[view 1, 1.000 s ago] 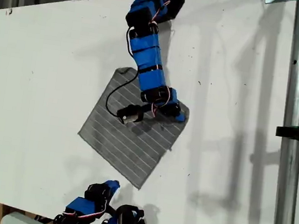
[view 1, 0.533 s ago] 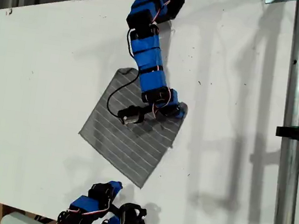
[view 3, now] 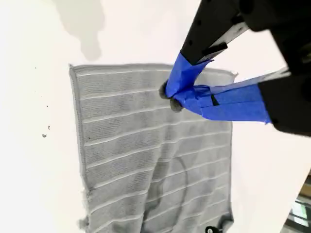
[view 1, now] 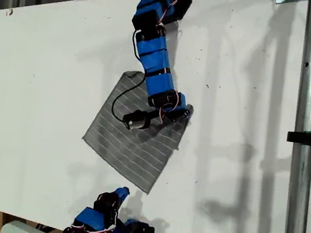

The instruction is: Grasp corners of a towel and fold twice.

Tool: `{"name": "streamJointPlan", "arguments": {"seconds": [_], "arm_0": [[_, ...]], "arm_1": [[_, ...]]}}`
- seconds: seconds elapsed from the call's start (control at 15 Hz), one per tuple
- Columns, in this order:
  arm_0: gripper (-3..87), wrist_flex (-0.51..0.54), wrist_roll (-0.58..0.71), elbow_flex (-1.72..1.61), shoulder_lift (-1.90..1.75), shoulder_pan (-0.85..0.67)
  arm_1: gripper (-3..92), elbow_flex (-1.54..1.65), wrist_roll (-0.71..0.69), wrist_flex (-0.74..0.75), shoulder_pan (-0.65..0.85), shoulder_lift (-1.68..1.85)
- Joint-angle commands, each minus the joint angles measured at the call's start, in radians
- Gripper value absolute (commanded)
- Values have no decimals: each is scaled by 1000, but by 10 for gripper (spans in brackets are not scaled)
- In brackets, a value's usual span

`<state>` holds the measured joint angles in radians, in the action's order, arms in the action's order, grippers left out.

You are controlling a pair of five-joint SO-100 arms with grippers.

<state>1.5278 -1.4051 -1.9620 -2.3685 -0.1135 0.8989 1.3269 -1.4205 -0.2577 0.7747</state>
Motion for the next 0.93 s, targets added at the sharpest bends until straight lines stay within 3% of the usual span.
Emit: {"name": "streamJointPlan", "arguments": {"seconds": [0.0,0.4,0.53,0.87], "arm_0": [[198,3,-2,-38,-140,17],[269,20,-15,-133,-58,41],[297,-60,-21,-209,3,38],[293,-371,-26,-477,133,6]], "arm_1": [[-2,-11,-5,-3,-2,14],[-3,-11,-5,29,2,14],[-3,-11,-5,29,-2,15],[-3,-11,-5,25,-2,21]]}}
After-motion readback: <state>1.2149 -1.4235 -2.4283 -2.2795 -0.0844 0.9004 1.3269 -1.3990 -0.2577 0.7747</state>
